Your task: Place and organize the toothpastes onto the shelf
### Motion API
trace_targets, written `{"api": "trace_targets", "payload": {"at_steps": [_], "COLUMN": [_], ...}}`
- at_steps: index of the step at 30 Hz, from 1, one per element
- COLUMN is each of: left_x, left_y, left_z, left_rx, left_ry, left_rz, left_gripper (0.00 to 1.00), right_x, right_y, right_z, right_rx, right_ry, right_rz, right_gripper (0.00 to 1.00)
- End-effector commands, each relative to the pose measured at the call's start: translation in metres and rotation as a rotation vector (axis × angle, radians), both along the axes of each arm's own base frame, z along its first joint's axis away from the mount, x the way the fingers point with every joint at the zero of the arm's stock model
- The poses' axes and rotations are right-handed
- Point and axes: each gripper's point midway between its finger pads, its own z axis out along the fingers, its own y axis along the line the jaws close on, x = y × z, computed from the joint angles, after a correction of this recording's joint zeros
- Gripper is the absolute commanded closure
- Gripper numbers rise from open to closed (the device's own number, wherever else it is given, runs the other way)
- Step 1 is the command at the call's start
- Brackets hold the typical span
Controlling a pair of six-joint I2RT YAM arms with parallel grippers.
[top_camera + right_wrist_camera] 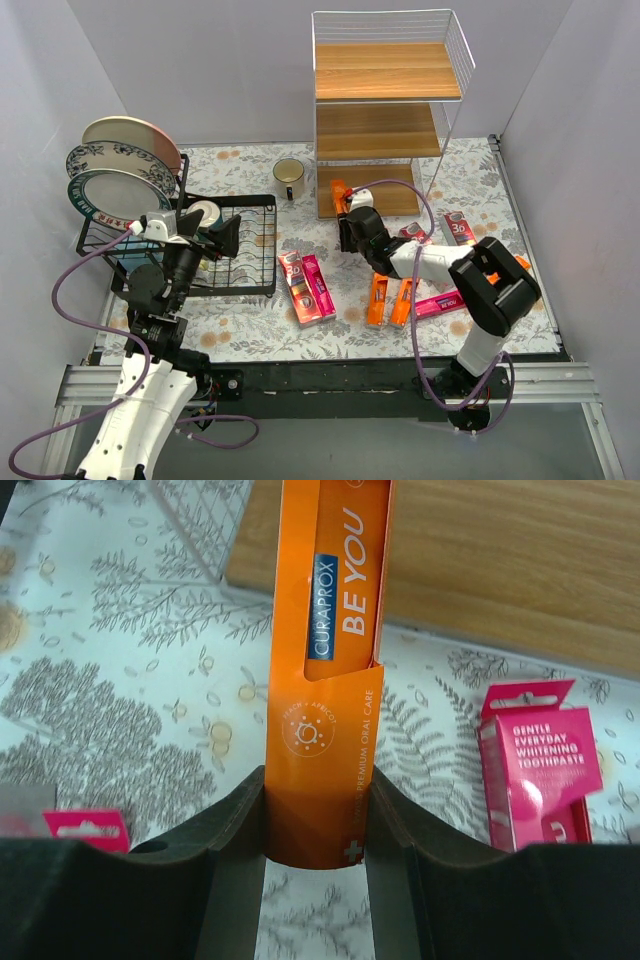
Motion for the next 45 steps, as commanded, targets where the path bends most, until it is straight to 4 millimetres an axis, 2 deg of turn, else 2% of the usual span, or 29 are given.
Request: {"api": "trace_targets", "payload": {"at_steps": [1,11,15,19,23,27,34,36,41,45], "left_x": [0.001,0.003,0.002,0.002,0.002,0.0,-0.001,0.0,-0.001,0.0], "left_y": [0.0,-0.004,-0.006,-0.006,-0.007,-0.008,-0.008,-0.008,-0.008,-0.008], "left_z": [-0.001,-0.003,-0.005,-0.005,-0.005,-0.003,-0.002,-0.003,-0.003,-0.003], "left_rx": [0.005,0.009,0.01,0.011,0.012,0.008,0.01,0.009,0.01,0.009], "left_ry": [0.005,0.013,0.017,0.016,0.015,0.012,0.007,0.01,0.008,0.01], "left_rz": [0.005,-0.008,-0.016,-0.015,-0.02,-0.025,-0.028,-0.028,-0.029,-0.028], "left_gripper": [0.02,0.02,0.02,0.02,0.02,0.02,0.02,0.02,0.02,0.02], "right_x": [0.051,0.081,0.086,0.087,0.083,0.073,0.06,0.061,0.066,0.072], "right_y": [0.022,0.041,0.048,0.051,0.054,0.052,0.049,0.048,0.051,0.056], "right_z": [0.043,0.031,0.023,0.013,0.01,0.013,0.009,0.007,0.009,0.009], "right_rx": [0.159,0.176,0.174,0.173,0.178,0.201,0.213,0.215,0.219,0.223], "right_ry": [-0.193,-0.203,-0.186,-0.162,-0.146,-0.138,-0.128,-0.127,-0.134,-0.136], "right_rz": [-0.064,-0.076,-0.064,-0.063,-0.04,-0.019,0.007,0.004,-0.002,-0.005], "right_gripper": [0.75,0.71,0.61,0.46,0.39,0.38,0.43,0.45,0.55,0.57]}}
